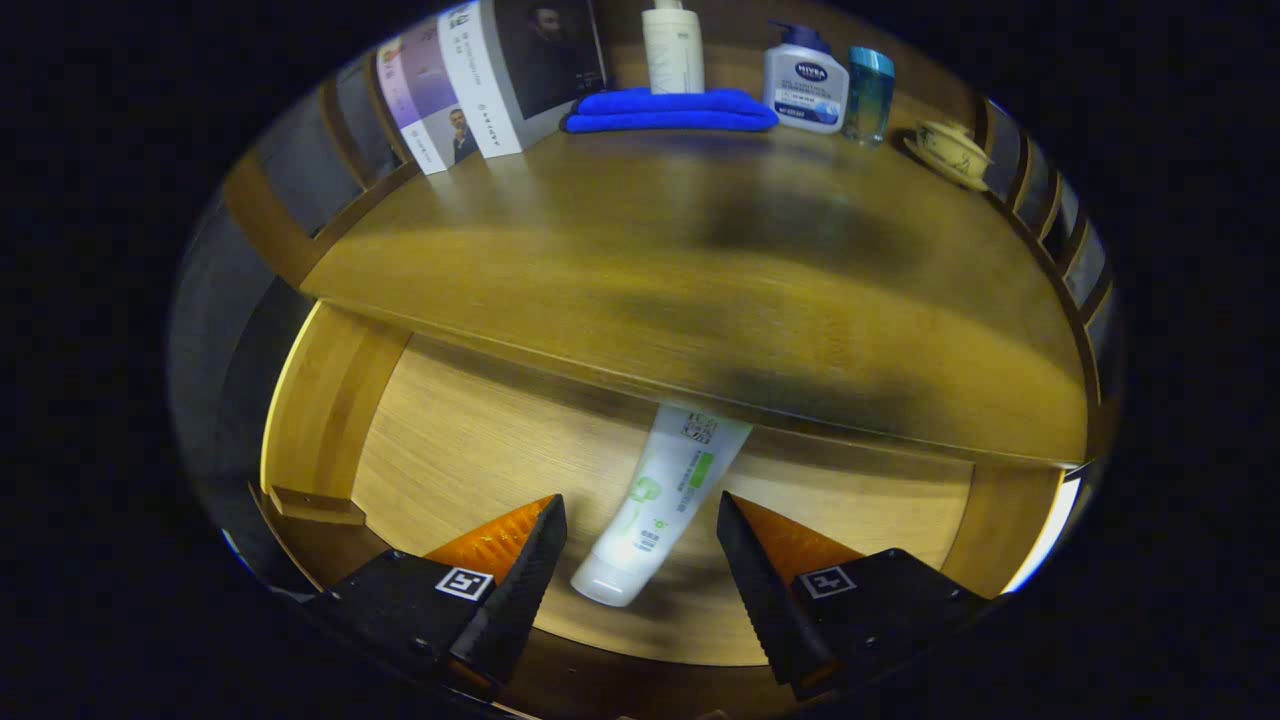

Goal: Pull open the drawer, take out the items inside it, and place them on the countertop above the cabinet.

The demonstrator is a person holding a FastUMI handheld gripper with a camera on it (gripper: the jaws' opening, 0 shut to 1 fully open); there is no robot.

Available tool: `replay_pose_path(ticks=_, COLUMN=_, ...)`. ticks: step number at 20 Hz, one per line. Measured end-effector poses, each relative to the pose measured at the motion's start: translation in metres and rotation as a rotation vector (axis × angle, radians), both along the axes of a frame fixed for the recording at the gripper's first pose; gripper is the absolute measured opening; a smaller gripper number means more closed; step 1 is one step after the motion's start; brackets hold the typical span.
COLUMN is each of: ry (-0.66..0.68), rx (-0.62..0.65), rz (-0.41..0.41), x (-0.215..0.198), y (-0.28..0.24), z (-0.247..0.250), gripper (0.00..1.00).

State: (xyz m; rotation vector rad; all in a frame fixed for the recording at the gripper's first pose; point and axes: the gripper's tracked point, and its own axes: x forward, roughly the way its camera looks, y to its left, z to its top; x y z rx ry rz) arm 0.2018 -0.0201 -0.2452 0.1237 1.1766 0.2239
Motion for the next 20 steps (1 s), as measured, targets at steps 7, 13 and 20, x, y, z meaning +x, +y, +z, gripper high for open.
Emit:
replay_pose_path(ticks=7, ry=0.064, rx=-0.088, rz=0.012, x=0.012, y=-0.004, z=-0.019, gripper=0.85)
replay_pose_path(ticks=13, ry=0.096, rx=-0.104, rz=0.108, x=0.008, y=0.002, z=-0.025, gripper=0.55)
replay_pose_path(ticks=20, ry=0.058, rx=-0.049, rz=0.227, x=-0.005, y=0.015, z=-0.015, gripper=0.29)
